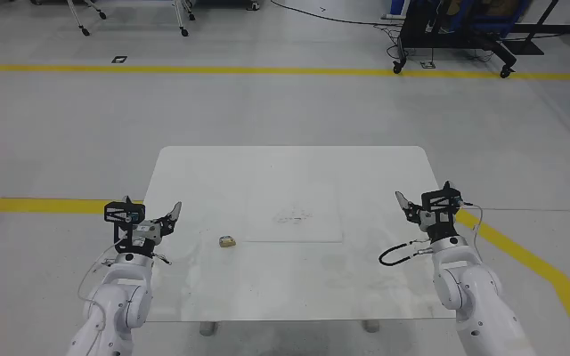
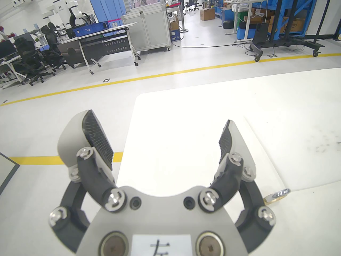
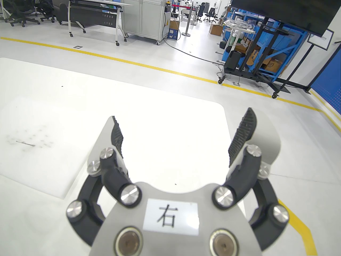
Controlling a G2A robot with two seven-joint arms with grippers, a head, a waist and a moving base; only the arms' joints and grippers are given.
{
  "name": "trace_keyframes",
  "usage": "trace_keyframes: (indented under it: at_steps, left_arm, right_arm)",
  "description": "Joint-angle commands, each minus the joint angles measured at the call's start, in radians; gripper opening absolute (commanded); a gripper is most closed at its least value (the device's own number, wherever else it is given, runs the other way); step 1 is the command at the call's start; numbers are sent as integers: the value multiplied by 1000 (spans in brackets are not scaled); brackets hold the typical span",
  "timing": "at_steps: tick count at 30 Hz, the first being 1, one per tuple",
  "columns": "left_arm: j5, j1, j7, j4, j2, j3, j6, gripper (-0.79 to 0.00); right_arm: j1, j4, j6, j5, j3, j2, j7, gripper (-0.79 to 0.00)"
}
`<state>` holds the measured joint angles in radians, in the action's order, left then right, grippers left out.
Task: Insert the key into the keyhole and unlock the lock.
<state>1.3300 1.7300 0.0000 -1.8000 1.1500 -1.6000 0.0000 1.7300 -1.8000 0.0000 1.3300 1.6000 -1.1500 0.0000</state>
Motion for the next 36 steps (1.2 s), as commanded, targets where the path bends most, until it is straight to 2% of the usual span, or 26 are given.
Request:
trace_keyframes:
  at_steps: [1, 11, 17, 20, 33, 36]
  left_arm:
    - [0, 0, 0, 0, 0, 0, 0, -1]
    - [0, 0, 0, 0, 0, 0, 0, 0]
    - [0, 0, 0, 0, 0, 0, 0, 0]
    - [0, 0, 0, 0, 0, 0, 0, 0]
    - [0, 0, 0, 0, 0, 0, 0, 0]
    - [0, 0, 0, 0, 0, 0, 0, 0]
  right_arm:
    - [0, 0, 0, 0, 0, 0, 0, 0]
    - [-18, 6, -27, 19, -18, 0, 21, 0]
    - [-187, 104, -198, 45, -142, -5, 125, 0]
    - [-291, 188, -291, -11, -204, -12, 226, 0]
    - [-303, 200, -302, -18, -210, -12, 239, 0]
    - [-378, 288, -471, -43, -263, -13, 268, 0]
